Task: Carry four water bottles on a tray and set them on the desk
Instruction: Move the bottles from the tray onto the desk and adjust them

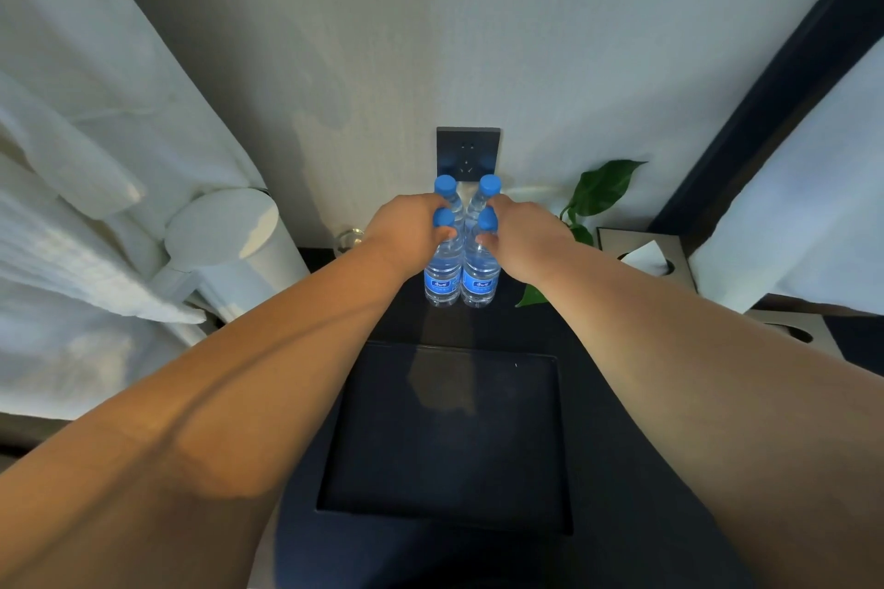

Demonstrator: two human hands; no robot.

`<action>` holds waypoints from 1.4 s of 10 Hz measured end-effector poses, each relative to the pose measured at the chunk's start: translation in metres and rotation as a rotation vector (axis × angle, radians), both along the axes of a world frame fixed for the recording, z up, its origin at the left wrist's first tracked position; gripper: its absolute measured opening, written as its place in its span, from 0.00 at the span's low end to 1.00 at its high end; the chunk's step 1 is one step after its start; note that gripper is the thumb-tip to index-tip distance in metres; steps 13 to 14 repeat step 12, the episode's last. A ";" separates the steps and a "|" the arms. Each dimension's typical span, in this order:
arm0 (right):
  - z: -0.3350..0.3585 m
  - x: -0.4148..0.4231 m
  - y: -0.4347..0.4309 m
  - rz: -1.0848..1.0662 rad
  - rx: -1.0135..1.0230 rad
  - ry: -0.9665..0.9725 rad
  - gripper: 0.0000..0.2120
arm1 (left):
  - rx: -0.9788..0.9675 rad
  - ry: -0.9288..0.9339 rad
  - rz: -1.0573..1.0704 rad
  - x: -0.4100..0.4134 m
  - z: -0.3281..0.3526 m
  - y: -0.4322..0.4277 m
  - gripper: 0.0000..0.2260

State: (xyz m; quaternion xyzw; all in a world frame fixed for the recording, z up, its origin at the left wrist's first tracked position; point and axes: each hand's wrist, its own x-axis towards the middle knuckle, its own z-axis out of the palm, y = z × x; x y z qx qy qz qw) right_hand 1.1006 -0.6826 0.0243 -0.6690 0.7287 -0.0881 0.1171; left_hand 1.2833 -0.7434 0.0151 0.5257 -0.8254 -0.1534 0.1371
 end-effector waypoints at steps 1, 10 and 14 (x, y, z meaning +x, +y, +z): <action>0.000 0.002 0.008 -0.016 -0.018 -0.003 0.27 | 0.028 0.071 -0.005 0.004 -0.004 0.005 0.22; 0.060 -0.024 0.129 -0.102 -0.182 -0.021 0.27 | -0.064 -0.077 -0.025 0.040 0.079 0.104 0.25; 0.075 -0.058 0.192 -0.047 -0.205 -0.003 0.29 | -0.060 -0.052 0.031 0.012 0.094 0.173 0.24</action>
